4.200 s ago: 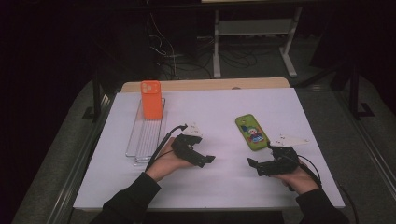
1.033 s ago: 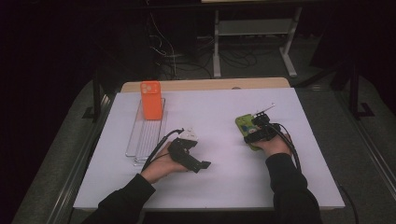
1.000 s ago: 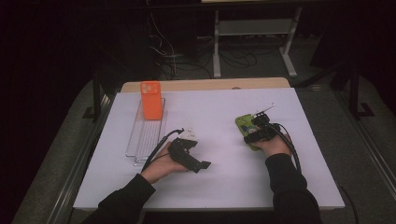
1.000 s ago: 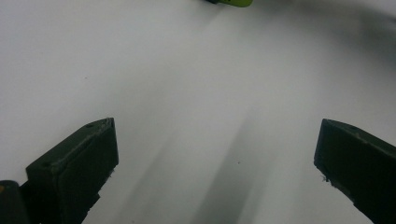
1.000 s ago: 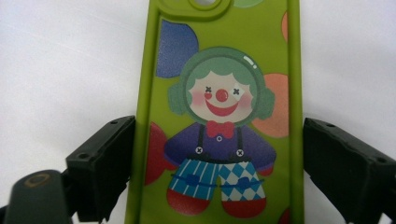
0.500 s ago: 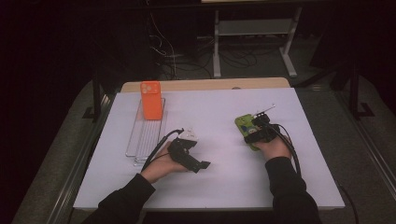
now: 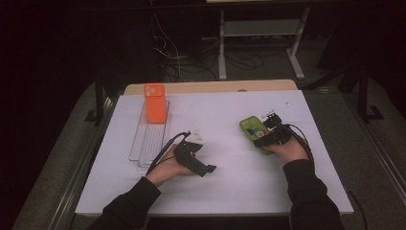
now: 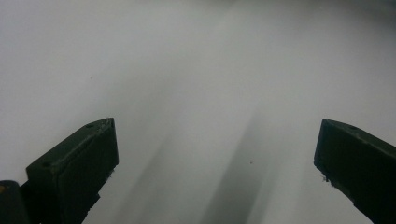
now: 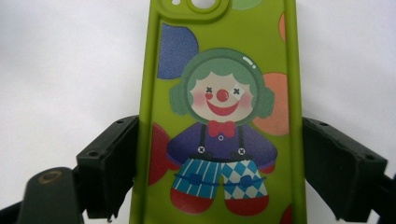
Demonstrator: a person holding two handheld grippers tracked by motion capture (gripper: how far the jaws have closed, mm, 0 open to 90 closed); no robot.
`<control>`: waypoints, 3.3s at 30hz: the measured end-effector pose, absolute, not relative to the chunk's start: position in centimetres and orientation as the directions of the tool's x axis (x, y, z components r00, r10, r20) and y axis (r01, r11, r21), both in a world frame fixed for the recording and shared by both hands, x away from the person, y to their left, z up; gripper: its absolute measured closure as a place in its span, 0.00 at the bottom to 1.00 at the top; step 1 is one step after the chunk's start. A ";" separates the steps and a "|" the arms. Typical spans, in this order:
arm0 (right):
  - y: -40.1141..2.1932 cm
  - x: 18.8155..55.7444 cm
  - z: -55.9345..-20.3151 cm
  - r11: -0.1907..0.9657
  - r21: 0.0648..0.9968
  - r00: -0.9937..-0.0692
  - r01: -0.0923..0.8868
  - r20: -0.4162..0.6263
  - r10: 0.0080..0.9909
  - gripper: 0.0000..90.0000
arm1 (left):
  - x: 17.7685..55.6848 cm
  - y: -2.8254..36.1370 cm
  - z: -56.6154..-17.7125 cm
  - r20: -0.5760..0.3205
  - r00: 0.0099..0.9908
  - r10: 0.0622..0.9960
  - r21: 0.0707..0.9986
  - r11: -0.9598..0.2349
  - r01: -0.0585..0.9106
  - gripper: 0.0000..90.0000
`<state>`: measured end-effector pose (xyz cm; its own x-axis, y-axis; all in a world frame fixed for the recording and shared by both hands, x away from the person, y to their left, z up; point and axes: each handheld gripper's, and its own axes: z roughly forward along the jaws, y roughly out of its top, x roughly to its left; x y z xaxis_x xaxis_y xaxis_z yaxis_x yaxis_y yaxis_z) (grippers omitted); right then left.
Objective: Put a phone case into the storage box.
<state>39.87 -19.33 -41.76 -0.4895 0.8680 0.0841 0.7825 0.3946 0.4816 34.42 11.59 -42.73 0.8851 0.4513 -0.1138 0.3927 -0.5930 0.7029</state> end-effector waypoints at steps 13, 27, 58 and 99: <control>-19.3 39.5 -39.0 0.509 0.511 -0.634 0.693 0.095 0.768 0.17 | 35.7 11.2 -40.2 -0.109 0.899 0.424 0.716 -0.594 0.367 0.00; -18.7 37.9 -37.6 0.644 0.544 -0.795 0.537 0.072 0.602 0.17 | 36.2 11.8 -38.6 -0.115 0.928 0.355 0.736 -0.597 0.319 0.00; -10.6 34.0 -38.6 0.850 0.499 -0.985 0.168 0.049 0.166 0.17 | 34.3 12.0 -37.9 -0.058 0.991 0.119 0.725 -0.678 0.124 0.00; -8.5 32.6 -37.6 0.846 0.528 -0.997 0.074 0.042 0.061 0.17 | 32.9 10.1 -39.7 -0.062 0.998 -0.030 0.651 -0.759 0.017 0.15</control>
